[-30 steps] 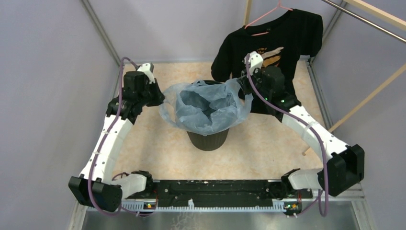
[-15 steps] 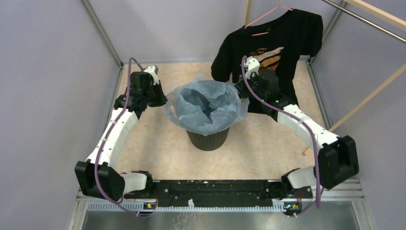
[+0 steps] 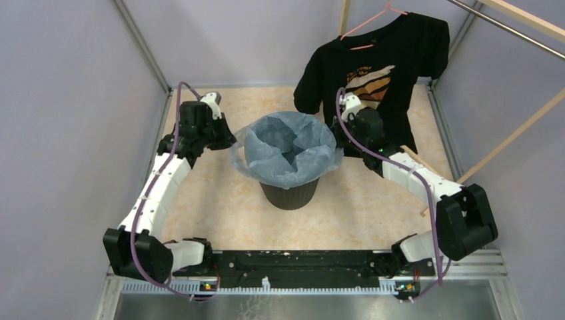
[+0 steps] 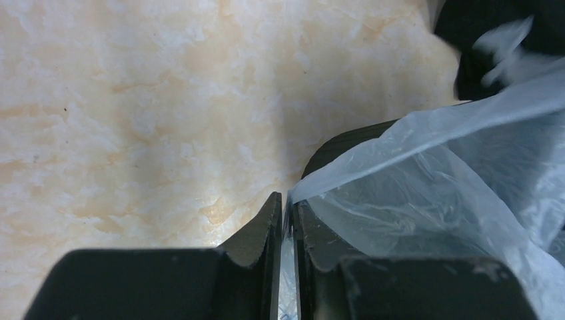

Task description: Put the trash bags into the trash bin

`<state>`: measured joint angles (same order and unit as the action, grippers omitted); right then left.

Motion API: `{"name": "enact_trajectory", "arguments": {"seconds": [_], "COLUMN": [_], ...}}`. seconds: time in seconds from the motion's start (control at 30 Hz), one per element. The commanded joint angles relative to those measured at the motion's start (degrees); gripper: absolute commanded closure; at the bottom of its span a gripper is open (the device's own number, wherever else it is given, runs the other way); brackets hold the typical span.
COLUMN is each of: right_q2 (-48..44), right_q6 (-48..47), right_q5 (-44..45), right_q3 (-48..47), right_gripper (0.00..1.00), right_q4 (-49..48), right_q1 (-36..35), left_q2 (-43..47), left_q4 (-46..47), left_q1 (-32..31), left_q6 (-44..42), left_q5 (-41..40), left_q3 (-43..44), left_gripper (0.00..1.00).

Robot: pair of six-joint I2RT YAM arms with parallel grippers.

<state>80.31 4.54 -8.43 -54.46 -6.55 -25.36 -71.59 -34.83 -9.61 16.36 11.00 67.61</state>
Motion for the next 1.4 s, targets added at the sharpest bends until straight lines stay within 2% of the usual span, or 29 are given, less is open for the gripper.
{"name": "enact_trajectory", "arguments": {"seconds": [0.0, 0.07, 0.23, 0.27, 0.33, 0.37, 0.47, 0.53, 0.6, 0.73, 0.83, 0.9, 1.0, 1.17, 1.27, 1.37], "right_q2": [-1.99, -2.73, -5.06, -5.89, -7.83, -8.89, -12.29, -14.49, -16.88, -20.62, -21.07, -20.93, -20.05, -17.43, -15.28, -13.52], "right_q6": [4.8, 7.37, 10.32, 10.36, 10.4, 9.95, 9.53, 10.12, 11.18, 13.1, 15.61, 17.81, 20.78, 27.65, 32.04, 33.25], "right_q5": [2.33, 2.21, 1.18, 2.24, 5.59, 7.51, 13.74, 13.89, 12.24, 5.36, 0.02, -2.61, -7.31, -16.35, -21.57, -21.19], "right_q3": [4.68, 5.11, 0.6, -0.68, -3.25, -4.29, -7.11, -7.98, -7.44, -5.02, -2.22, -0.01, 3.07, 9.91, 14.89, 17.77], "right_gripper": [1.0, 1.0, 0.98, 0.94, 0.79, 0.7, 0.42, 0.3, 0.21, 0.11, 0.09, 0.1, 0.22, 0.31, 0.39, 0.47], "right_q4": [-2.92, -2.08, 6.99, 9.6, 14.91, 17.16, 23.92, 27.34, 29.13, 30.28, 29.62, 28.08, 25.19, 18.54, 10.69, 6.11], "right_q1": [0.47, 0.43, 0.41, 0.44, 0.47, 0.5, 1.18, 3.27, 5.22, 6.64, 6.73, 6.73, 6.73, 6.66, 6.64, 6.64], "left_q2": [3.55, 4.12, 4.47, 4.52, 4.72, 5.22, 7.67, 10.09, 12.37, 15.63, 17.0, 17.1, 16.56, 14.79, 15.26, 14.68], "left_q4": [1.06, 1.8, 2.2, 1.58, -0.38, -1.49, -4.68, -5.59, -6.64, -8.44, -8.19, -7.05, -4.01, 2.33, 7.51, 12.89], "left_q1": [0.38, 0.38, 0.4, 0.38, 0.38, 0.42, 0.38, 0.38, 0.38, 0.38, 0.38, 0.38, 0.38, 0.38, 0.29, 0.08], "left_q6": [0.46, 0.95, 2.16, 2.14, 1.65, 1.58, 1.57, 1.79, 2.55, 4.33, 5.84, 6.7, 8.1, 11.49, 14.59, 17.09], "left_q5": [0.38, 0.2, 1.83, 1.68, 1.29, 0.85, -0.11, -0.6, -1.03, -2.11, -1.5, 0.54, 6.09, 16.73, 19.16, 20.27], "left_q3": [-2.24, -5.53, -10.14, -10.15, -9.3, -8.41, -6.89, -6.71, -6.91, -8.1, -10.7, -12.98, -17.18, -23.81, -28.43, -33.34], "left_gripper": [0.84, 0.87, 0.9, 0.9, 0.87, 0.85, 0.68, 0.57, 0.43, 0.33, 0.32, 0.39, 0.47, 0.48, 0.52, 0.6]}}
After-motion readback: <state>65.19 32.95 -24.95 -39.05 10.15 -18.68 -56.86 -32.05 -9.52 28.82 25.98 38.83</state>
